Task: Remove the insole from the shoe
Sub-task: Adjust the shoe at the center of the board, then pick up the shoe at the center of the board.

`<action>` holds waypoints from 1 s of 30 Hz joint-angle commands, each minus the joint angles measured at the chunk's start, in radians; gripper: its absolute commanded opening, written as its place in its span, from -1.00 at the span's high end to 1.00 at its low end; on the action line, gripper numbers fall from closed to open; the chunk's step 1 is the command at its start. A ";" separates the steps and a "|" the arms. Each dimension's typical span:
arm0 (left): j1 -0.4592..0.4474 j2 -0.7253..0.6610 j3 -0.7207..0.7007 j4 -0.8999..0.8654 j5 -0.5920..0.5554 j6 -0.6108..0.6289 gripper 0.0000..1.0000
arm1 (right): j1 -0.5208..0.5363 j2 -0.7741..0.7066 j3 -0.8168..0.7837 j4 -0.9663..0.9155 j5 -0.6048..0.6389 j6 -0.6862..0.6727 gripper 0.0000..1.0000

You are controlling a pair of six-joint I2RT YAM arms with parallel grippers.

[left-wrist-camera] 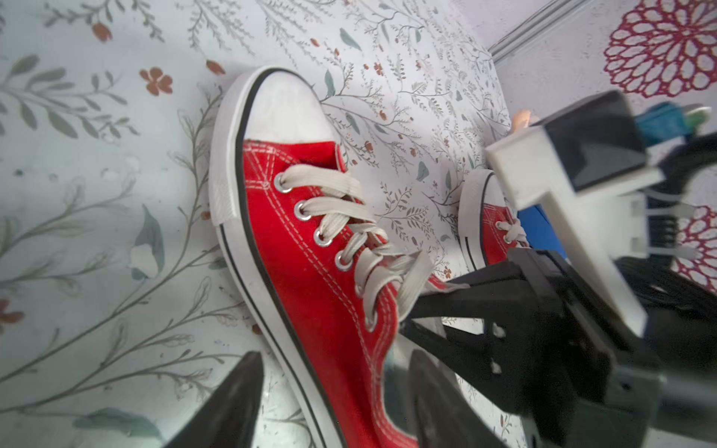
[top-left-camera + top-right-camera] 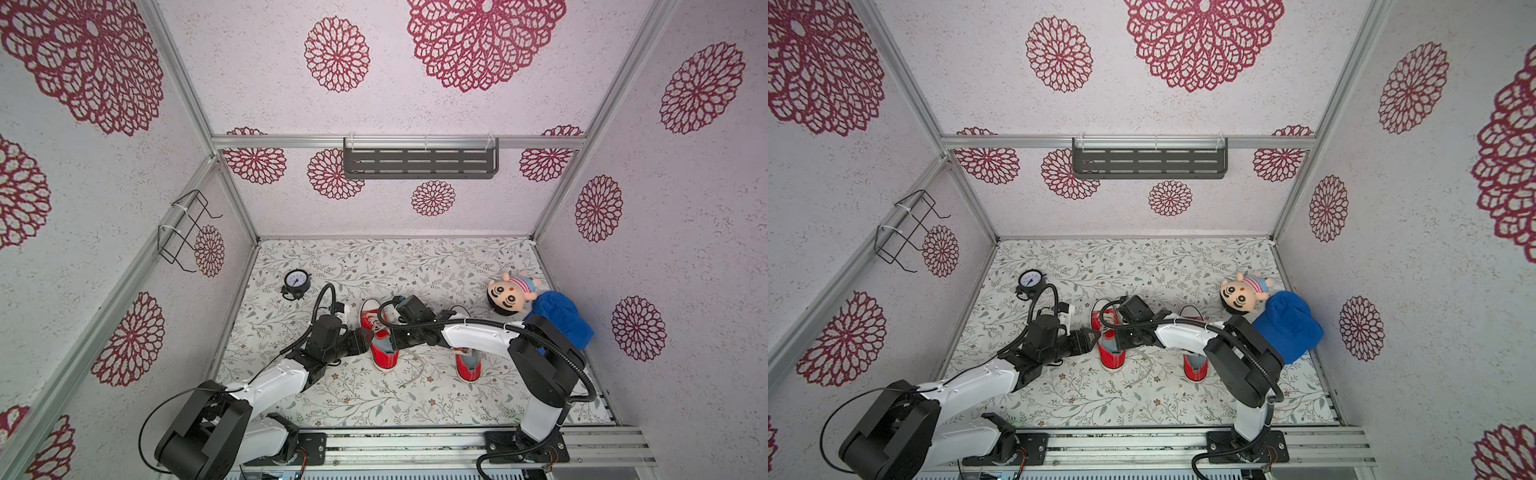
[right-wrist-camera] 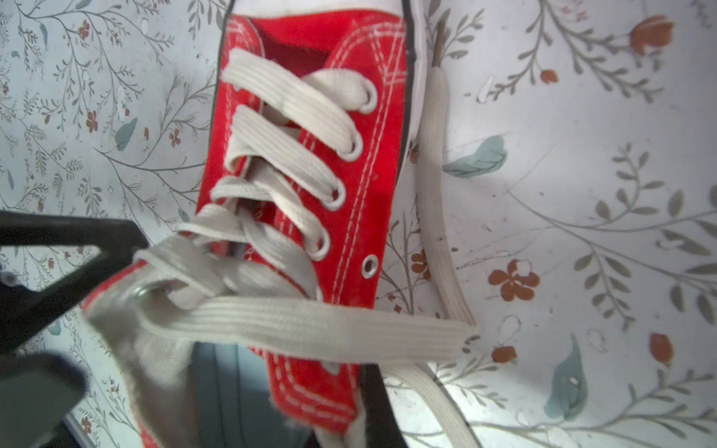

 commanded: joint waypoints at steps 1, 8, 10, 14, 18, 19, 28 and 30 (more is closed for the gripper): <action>0.068 -0.038 0.015 0.015 0.075 0.009 -0.47 | -0.014 -0.022 -0.007 0.000 0.025 0.025 1.00; 0.244 0.177 0.154 0.039 0.248 0.019 -0.67 | -0.013 -0.026 -0.004 -0.023 0.044 0.025 1.00; 0.263 0.267 0.207 0.061 0.280 0.032 -0.75 | -0.013 -0.028 -0.006 -0.025 0.048 0.024 1.00; 0.267 0.457 0.322 0.092 0.333 0.074 -0.78 | -0.011 -0.024 -0.004 -0.027 0.045 0.023 1.00; 0.267 0.609 0.418 0.138 0.397 0.070 -0.76 | -0.010 -0.026 -0.004 -0.039 0.053 0.023 1.00; 0.268 0.634 0.437 0.145 0.416 0.068 -0.75 | -0.010 -0.026 -0.004 -0.040 0.056 0.023 1.00; 0.265 0.826 0.553 0.214 0.555 0.038 -0.33 | -0.010 -0.025 -0.004 -0.041 0.055 0.018 1.00; 0.265 0.841 0.564 0.221 0.573 0.039 -0.18 | -0.010 -0.026 -0.006 -0.041 0.055 0.018 1.00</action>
